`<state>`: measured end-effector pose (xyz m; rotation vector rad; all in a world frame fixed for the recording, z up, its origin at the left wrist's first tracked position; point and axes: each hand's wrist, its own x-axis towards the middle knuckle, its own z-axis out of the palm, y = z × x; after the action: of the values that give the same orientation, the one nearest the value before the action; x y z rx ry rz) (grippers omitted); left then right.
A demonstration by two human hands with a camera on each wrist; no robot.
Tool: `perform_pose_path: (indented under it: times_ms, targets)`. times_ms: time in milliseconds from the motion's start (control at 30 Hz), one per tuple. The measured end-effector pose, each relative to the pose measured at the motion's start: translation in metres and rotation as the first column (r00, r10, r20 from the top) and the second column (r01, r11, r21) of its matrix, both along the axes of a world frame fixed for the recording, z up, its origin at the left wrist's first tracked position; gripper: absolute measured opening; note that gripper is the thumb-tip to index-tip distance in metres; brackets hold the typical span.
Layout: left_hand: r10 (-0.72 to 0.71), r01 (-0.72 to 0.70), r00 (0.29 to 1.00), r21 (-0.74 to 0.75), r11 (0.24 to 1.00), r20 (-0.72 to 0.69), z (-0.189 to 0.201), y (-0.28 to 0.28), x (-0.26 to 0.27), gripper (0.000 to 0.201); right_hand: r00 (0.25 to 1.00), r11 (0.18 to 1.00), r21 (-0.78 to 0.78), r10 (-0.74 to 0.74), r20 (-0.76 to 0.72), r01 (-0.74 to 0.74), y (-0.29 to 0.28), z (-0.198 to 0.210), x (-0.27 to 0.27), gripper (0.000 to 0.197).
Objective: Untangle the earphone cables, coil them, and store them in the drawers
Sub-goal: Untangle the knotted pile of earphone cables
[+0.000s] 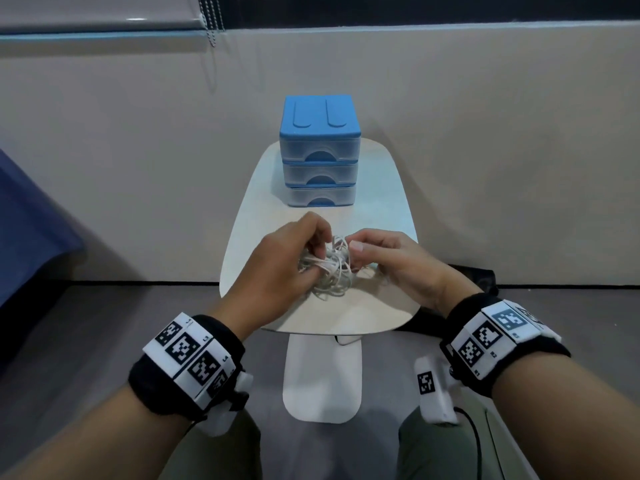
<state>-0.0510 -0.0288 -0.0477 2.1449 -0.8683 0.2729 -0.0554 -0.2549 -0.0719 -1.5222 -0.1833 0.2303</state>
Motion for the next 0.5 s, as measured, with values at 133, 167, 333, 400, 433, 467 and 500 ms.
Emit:
perform_pose_path:
  times_ms: [133, 167, 333, 400, 433, 467, 500]
  targets:
    - [-0.124, 0.124, 0.99, -0.01, 0.992, -0.063, 0.001, 0.005, -0.004, 0.053, 0.999, 1.0, -0.003, 0.019, -0.05, -0.019, 0.004, 0.0, -0.003, 0.031]
    - [-0.137, 0.131, 0.987, -0.07, 0.989, -0.09, 0.004, 0.007, -0.004, 0.053, 0.998, 1.0, 0.001, 0.018, -0.053, -0.018, 0.004, -0.001, -0.002, 0.033]
    - [0.144, -0.161, 0.979, -0.12, 0.98, -0.142, 0.006, 0.02, 0.011, 0.029, 0.999, 0.999, -0.044, 0.019, -0.048, -0.021, 0.002, -0.002, -0.002, 0.015]
    - [0.201, -0.193, 0.938, 0.056, 0.98, -0.281, 0.004, 0.024, 0.018, 0.018, 0.999, 0.999, -0.046, 0.023, -0.03, -0.024, 0.001, -0.003, -0.001, 0.015]
    - [0.199, -0.167, 0.91, 0.117, 0.979, -0.365, 0.004, 0.026, 0.019, 0.018, 1.0, 0.999, -0.043, 0.022, -0.019, -0.023, 0.0, -0.003, -0.001, 0.015]
    - [0.181, -0.133, 0.877, 0.136, 0.982, -0.446, 0.003, 0.027, 0.02, 0.024, 1.0, 0.999, -0.04, 0.018, -0.011, -0.019, 0.0, -0.004, -0.001, 0.015]
    - [0.153, -0.102, 0.84, 0.125, 0.987, -0.52, 0.002, 0.027, 0.02, 0.033, 1.0, 0.999, -0.039, 0.011, -0.007, -0.011, 0.0, -0.004, -0.001, 0.016]
